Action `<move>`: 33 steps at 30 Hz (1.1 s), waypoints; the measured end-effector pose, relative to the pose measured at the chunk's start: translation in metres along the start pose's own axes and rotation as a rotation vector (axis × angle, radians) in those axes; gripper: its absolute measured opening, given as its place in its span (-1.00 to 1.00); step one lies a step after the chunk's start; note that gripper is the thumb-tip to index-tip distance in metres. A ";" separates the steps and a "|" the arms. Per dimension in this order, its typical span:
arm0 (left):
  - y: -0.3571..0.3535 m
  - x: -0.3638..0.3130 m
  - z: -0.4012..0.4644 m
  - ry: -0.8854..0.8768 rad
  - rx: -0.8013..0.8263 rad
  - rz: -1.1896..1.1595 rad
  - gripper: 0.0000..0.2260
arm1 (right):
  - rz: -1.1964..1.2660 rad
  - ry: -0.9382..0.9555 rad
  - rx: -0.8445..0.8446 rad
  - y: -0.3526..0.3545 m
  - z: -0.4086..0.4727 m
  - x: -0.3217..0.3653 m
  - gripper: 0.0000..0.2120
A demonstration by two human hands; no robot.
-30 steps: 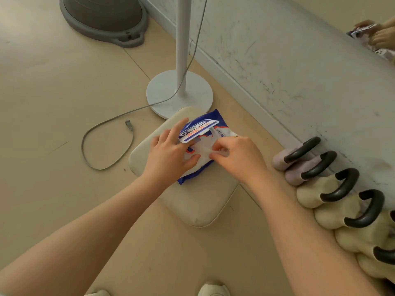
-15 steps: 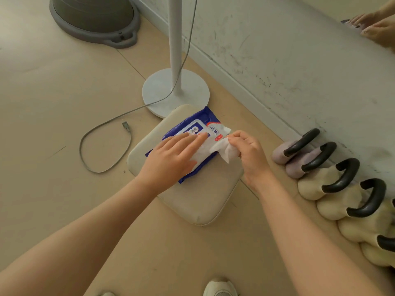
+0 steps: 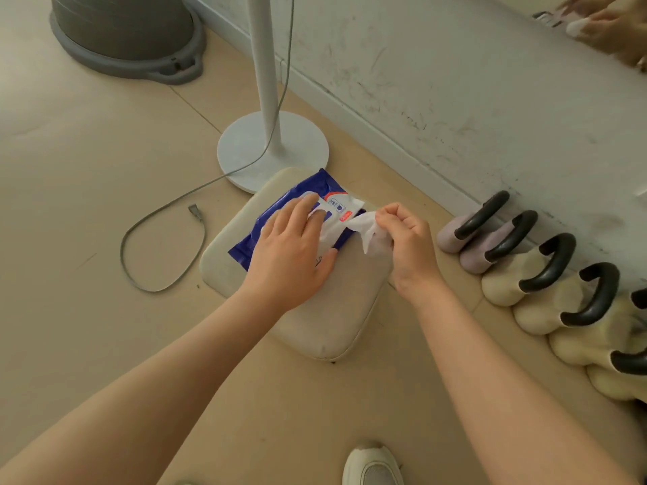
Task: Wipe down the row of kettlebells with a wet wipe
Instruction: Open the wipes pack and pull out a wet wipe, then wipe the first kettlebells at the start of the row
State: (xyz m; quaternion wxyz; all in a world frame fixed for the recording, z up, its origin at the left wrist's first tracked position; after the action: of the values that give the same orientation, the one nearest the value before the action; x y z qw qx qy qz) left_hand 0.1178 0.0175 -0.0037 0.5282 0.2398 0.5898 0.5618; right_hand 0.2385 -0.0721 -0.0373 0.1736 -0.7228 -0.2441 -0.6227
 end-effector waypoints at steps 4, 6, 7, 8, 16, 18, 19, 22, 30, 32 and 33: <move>-0.005 -0.065 0.016 -0.139 0.038 -0.326 -0.59 | 0.127 -0.056 0.106 0.020 -0.018 0.000 -0.79; -0.030 -0.090 0.025 -0.024 0.211 -0.546 -0.58 | 0.127 -0.100 0.177 0.040 -0.026 -0.003 -0.82; -0.046 -0.101 0.031 0.033 0.299 -0.594 -0.58 | 0.109 -0.120 0.191 0.058 -0.027 -0.008 -0.82; -0.060 -0.113 0.036 0.056 0.370 -0.614 -0.59 | 0.089 -0.135 0.191 0.077 -0.028 -0.010 -0.81; -0.158 -0.156 0.062 0.445 0.518 -1.095 -0.82 | -0.288 -0.139 0.152 0.214 -0.013 -0.061 -0.84; -0.179 -0.168 0.062 0.580 0.574 -1.248 -0.84 | -0.221 -0.130 0.106 0.237 -0.009 -0.065 -0.86; -0.187 -0.174 0.063 0.629 0.603 -1.308 -0.86 | -0.163 -0.134 0.077 0.246 -0.007 -0.066 -0.86; -0.200 -0.192 0.071 0.733 0.623 -1.432 -0.90 | -0.021 -0.181 0.034 0.261 -0.002 -0.070 -0.83; -0.212 -0.194 0.127 0.607 0.730 -1.120 -0.97 | 0.058 -0.271 -0.268 0.297 0.024 -0.088 -0.68; -0.223 -0.198 0.137 0.583 0.776 -1.075 -0.96 | -0.054 -0.262 -0.263 0.300 0.031 -0.086 -0.65; -0.229 -0.199 0.141 0.575 0.788 -1.070 -0.94 | -0.131 -0.262 -0.260 0.301 0.034 -0.085 -0.66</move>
State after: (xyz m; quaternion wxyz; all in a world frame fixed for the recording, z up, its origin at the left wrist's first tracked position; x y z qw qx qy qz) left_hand 0.3795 -0.1570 -0.1164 0.4292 -0.0663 0.9007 0.0128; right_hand 0.4284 -0.3120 -0.1110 0.0046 -0.7965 -0.2286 -0.5597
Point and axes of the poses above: each hand's wrist, its own z-axis towards the middle knuckle, its own y-axis out of the back of the hand, x = y × z, the point moved 10 cm from there along z, towards the middle knuckle, and after that the axes turned 3 degrees about -z, right-handed, at the moved point
